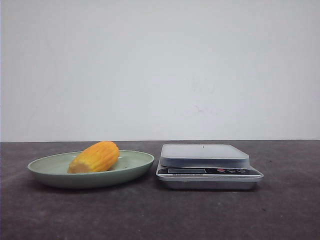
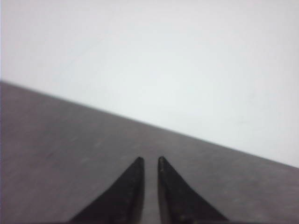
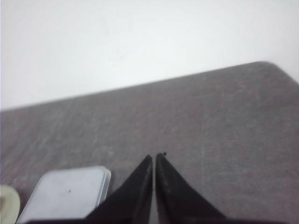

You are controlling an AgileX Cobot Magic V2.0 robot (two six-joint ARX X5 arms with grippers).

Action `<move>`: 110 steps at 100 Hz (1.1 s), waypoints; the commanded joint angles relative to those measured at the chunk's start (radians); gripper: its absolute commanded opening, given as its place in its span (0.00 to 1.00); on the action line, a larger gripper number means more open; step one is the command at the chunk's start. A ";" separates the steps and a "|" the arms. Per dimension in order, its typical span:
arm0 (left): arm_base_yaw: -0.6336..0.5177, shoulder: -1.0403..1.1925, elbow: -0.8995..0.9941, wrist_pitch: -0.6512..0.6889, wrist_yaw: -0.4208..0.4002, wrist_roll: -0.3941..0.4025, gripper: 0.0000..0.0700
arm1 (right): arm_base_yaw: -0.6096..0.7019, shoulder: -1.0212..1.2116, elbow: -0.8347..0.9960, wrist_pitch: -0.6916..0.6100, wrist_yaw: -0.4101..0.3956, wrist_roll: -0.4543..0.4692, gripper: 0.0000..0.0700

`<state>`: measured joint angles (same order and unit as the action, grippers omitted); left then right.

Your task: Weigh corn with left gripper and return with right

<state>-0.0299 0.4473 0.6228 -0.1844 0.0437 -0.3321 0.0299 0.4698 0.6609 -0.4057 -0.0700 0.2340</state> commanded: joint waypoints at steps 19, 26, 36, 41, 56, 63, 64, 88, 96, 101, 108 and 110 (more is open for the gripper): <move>-0.023 0.246 0.285 -0.080 0.162 0.018 0.66 | 0.010 0.187 0.277 -0.112 -0.085 -0.089 0.71; -0.053 0.304 0.316 -0.107 0.164 0.028 0.65 | 0.028 0.221 0.320 -0.138 -0.115 -0.088 0.71; -0.127 0.393 0.321 -0.110 0.156 0.041 0.65 | 0.063 0.257 0.360 -0.175 -0.125 -0.088 0.71; -0.174 0.446 0.321 -0.113 0.137 0.044 0.65 | 0.082 0.266 0.368 -0.187 -0.136 -0.087 0.71; -0.296 0.618 0.321 -0.112 0.042 0.070 0.65 | 0.125 0.268 0.368 -0.201 -0.139 -0.084 0.71; -0.335 0.700 0.321 -0.098 0.023 0.071 0.65 | 0.133 0.268 0.368 -0.201 -0.139 -0.085 0.71; -0.340 0.711 0.321 -0.097 0.021 0.070 0.65 | 0.134 0.268 0.368 -0.201 -0.139 -0.084 0.71; -0.437 0.948 0.321 -0.030 -0.048 0.064 0.66 | 0.134 0.267 0.368 -0.203 -0.139 -0.084 0.71; -0.463 1.006 0.321 -0.012 -0.053 0.057 0.66 | 0.134 0.267 0.368 -0.202 -0.139 -0.085 0.71; -0.482 1.039 0.321 -0.004 -0.076 0.055 0.66 | 0.134 0.267 0.368 -0.202 -0.139 -0.085 0.71; -0.507 1.078 0.321 -0.005 -0.115 0.055 0.66 | 0.134 0.267 0.368 -0.202 -0.139 -0.085 0.71; -0.512 1.089 0.321 -0.005 -0.125 0.054 0.66 | 0.134 0.267 0.368 -0.202 -0.138 -0.085 0.71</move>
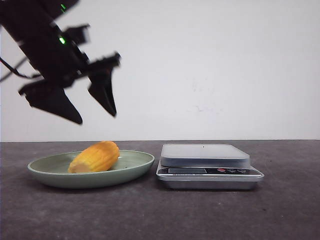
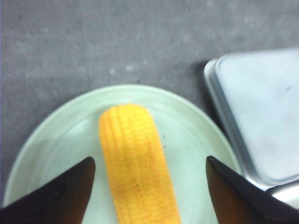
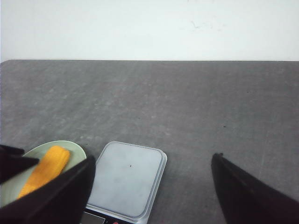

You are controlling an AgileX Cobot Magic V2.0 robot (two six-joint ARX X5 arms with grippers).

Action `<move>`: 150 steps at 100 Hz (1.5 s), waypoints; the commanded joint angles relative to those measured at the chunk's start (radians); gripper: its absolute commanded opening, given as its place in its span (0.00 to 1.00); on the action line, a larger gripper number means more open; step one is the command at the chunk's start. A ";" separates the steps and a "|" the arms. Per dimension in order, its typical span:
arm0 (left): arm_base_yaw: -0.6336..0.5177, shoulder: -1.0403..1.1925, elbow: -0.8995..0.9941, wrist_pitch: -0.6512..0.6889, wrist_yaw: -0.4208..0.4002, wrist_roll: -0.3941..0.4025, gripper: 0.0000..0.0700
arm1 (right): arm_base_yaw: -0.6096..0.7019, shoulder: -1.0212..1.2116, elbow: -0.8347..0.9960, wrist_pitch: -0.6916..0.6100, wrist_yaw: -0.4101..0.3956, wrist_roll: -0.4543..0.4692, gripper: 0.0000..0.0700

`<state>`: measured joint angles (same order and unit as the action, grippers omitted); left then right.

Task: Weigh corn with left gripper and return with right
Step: 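Lower the open left gripper onto the yellow corn cob on the plate, then close the left gripper on the corn and lift it off the plate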

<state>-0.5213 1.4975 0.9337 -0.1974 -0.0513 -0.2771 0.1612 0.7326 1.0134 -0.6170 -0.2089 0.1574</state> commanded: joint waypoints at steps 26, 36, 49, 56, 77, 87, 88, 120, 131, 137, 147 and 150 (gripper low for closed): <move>-0.058 0.144 0.010 0.004 -0.066 -0.030 0.66 | 0.002 0.004 0.016 0.009 0.001 -0.009 0.71; -0.062 0.160 0.010 0.001 -0.080 -0.035 0.65 | 0.002 0.004 0.016 0.009 0.000 -0.009 0.71; -0.063 0.163 0.010 0.003 -0.084 -0.042 0.26 | 0.002 0.004 0.016 0.009 0.001 -0.009 0.71; -0.063 0.163 0.010 0.003 -0.084 -0.041 0.00 | 0.002 0.004 0.016 0.009 0.002 -0.009 0.71; -0.063 0.114 0.019 -0.015 -0.084 -0.036 0.01 | 0.002 0.004 0.016 0.010 0.003 -0.009 0.71; -0.078 0.041 0.036 -0.028 -0.084 -0.027 0.01 | 0.002 0.004 0.016 0.010 0.003 -0.009 0.71; -0.080 0.034 0.039 -0.030 -0.084 -0.027 0.01 | 0.002 0.004 0.016 0.010 0.003 -0.009 0.71; -0.238 0.075 0.298 -0.052 -0.134 -0.056 0.01 | 0.003 0.004 0.016 0.030 0.002 -0.007 0.71; -0.277 0.178 0.407 -0.056 -0.140 -0.096 0.01 | 0.003 0.004 0.016 0.032 0.001 -0.007 0.71; -0.300 0.240 0.460 -0.058 -0.141 -0.116 0.01 | 0.003 0.004 0.016 0.032 0.000 -0.004 0.71; -0.321 0.334 0.530 -0.063 -0.141 -0.153 0.01 | 0.003 0.004 0.016 0.031 0.000 0.000 0.71; -0.327 0.361 0.546 -0.065 -0.141 -0.164 0.01 | 0.003 0.003 0.016 0.030 0.000 0.000 0.71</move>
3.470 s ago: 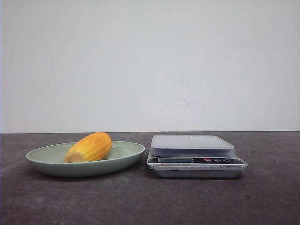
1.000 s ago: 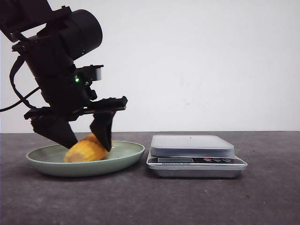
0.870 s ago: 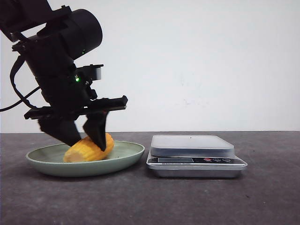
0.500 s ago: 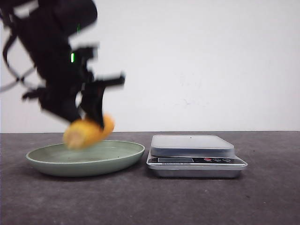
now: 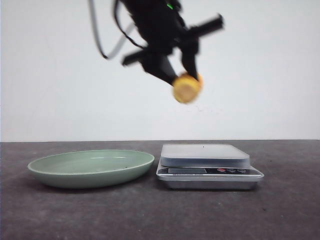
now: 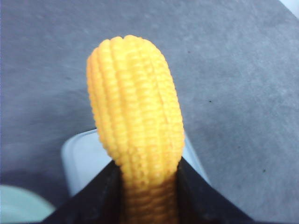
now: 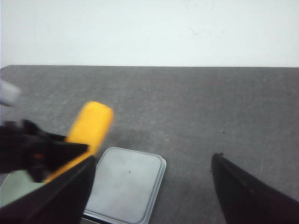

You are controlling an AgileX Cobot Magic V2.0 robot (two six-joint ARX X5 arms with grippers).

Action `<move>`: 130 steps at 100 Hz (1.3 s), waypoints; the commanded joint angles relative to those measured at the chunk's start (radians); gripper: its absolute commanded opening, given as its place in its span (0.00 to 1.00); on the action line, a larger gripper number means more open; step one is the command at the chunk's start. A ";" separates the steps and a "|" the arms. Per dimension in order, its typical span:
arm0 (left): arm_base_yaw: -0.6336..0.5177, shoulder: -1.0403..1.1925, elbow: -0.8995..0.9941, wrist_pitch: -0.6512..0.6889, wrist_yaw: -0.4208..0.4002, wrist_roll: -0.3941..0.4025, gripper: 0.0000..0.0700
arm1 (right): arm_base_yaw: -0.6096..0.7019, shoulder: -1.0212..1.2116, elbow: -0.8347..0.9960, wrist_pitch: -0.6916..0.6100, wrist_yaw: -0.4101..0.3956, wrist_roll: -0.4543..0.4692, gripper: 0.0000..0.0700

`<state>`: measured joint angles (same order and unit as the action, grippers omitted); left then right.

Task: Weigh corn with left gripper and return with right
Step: 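Close the left gripper on the corn and lift it off the plate, then carry the corn over the scale and release it onto the pan, then raise the left gripper away from the scale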

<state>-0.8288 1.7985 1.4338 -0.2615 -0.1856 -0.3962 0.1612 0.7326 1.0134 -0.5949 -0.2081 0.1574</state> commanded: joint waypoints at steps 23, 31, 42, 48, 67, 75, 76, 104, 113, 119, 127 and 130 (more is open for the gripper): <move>-0.025 0.191 0.067 -0.004 -0.007 -0.115 0.01 | 0.003 0.002 0.016 -0.006 0.000 0.000 0.71; -0.025 0.220 0.067 -0.012 -0.006 -0.115 0.01 | 0.003 0.001 0.016 -0.016 -0.001 0.000 0.71; -0.025 0.232 0.067 -0.022 -0.005 -0.114 0.03 | 0.003 -0.004 0.016 -0.027 0.002 0.000 0.71; -0.030 0.232 0.067 -0.013 -0.006 -0.108 0.12 | 0.003 -0.004 0.016 -0.031 0.002 0.000 0.71; -0.035 0.229 0.071 -0.005 -0.004 -0.100 0.75 | 0.003 -0.004 0.016 -0.039 0.002 0.000 0.71; -0.038 0.219 0.077 -0.022 -0.004 -0.081 0.81 | 0.003 -0.004 0.016 -0.039 0.002 0.000 0.71; -0.038 0.216 0.078 -0.023 -0.004 -0.077 0.81 | 0.003 -0.004 0.016 -0.039 0.002 0.000 0.71; -0.042 -0.029 0.080 -0.010 -0.059 0.065 0.81 | 0.003 -0.003 0.016 -0.035 -0.001 0.000 0.72; -0.041 -0.171 0.080 -0.034 -0.104 0.147 0.80 | 0.006 -0.002 0.016 -0.034 -0.002 0.000 0.71; -0.041 -0.274 0.080 -0.067 -0.143 0.195 0.80 | 0.015 0.006 0.016 -0.033 -0.002 0.000 0.72; -0.041 -0.414 0.080 -0.132 -0.194 0.238 0.80 | 0.034 0.025 0.016 -0.023 -0.002 0.010 0.71; -0.041 -0.464 0.080 -0.160 -0.214 0.252 0.80 | 0.044 0.036 0.016 -0.014 -0.002 0.019 0.72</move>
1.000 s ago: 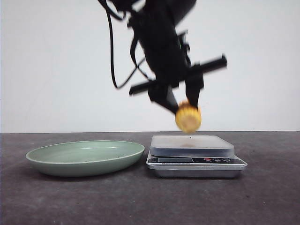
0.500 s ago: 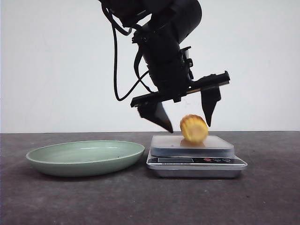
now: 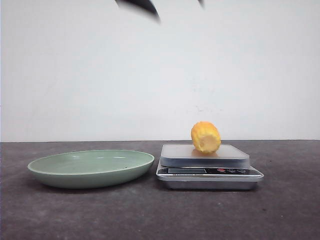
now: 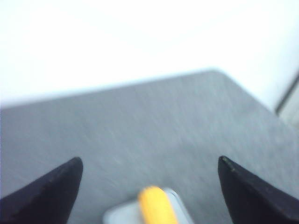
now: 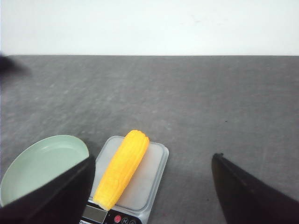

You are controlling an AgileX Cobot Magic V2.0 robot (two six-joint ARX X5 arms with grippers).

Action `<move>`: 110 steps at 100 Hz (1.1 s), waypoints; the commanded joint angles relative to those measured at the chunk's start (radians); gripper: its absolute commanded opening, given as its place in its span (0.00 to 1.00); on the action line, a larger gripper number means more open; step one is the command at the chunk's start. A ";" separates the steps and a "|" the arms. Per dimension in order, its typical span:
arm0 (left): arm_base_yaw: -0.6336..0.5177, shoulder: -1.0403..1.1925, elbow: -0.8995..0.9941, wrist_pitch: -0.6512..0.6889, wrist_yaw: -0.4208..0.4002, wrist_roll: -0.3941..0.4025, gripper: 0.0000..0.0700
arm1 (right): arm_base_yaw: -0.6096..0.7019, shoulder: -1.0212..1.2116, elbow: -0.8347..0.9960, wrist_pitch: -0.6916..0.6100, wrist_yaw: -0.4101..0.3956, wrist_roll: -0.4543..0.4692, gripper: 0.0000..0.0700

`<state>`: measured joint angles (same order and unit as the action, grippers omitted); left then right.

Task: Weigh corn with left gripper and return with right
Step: 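Raise the left gripper away from the scale, then lower the open right gripper onto the corn on the scale and close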

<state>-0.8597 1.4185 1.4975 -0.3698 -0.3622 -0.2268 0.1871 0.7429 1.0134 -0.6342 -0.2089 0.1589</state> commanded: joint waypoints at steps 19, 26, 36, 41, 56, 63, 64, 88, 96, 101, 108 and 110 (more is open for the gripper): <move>-0.010 -0.378 0.009 -0.286 -0.161 0.095 0.80 | 0.133 0.128 0.016 0.114 0.014 0.061 0.72; -0.010 -0.480 -0.013 -0.368 -0.201 0.086 0.80 | 0.189 0.177 0.016 0.155 0.056 0.067 0.76; -0.011 -0.620 -0.057 -0.483 -0.216 0.016 0.80 | 0.272 0.257 0.016 0.211 0.113 0.078 0.85; -0.011 -0.692 -0.087 -0.527 -0.219 -0.010 0.80 | 0.310 0.303 0.016 0.238 0.143 0.082 0.85; -0.011 -0.884 -0.195 -0.644 -0.248 -0.069 0.80 | 0.380 0.444 0.016 0.306 0.214 0.101 0.85; -0.011 -0.958 -0.254 -0.679 -0.248 -0.106 0.80 | 0.396 0.508 0.016 0.333 0.218 0.117 0.85; -0.011 -0.969 -0.263 -0.683 -0.248 -0.110 0.80 | 0.398 0.523 0.016 0.340 0.218 0.121 0.85; -0.011 -1.147 -0.468 -0.705 -0.242 -0.193 0.80 | 0.406 0.735 0.016 0.386 0.270 0.161 0.85; -0.011 -1.174 -0.516 -0.716 -0.241 -0.215 0.80 | 0.406 0.786 0.016 0.388 0.283 0.175 0.85; -0.011 -1.184 -0.539 -0.716 -0.240 -0.217 0.80 | 0.406 0.813 0.016 0.389 0.299 0.180 0.84; -0.011 -1.186 -0.557 -0.717 -0.237 -0.227 0.80 | 0.406 0.840 0.016 0.389 0.305 0.201 0.84; -0.011 -1.186 -0.558 -0.718 -0.236 -0.227 0.80 | 0.406 0.847 0.016 0.389 0.305 0.205 0.84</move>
<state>-0.8608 0.2333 0.9321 -1.0988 -0.6010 -0.4347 0.5842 1.5646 1.0134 -0.2562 0.0879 0.3283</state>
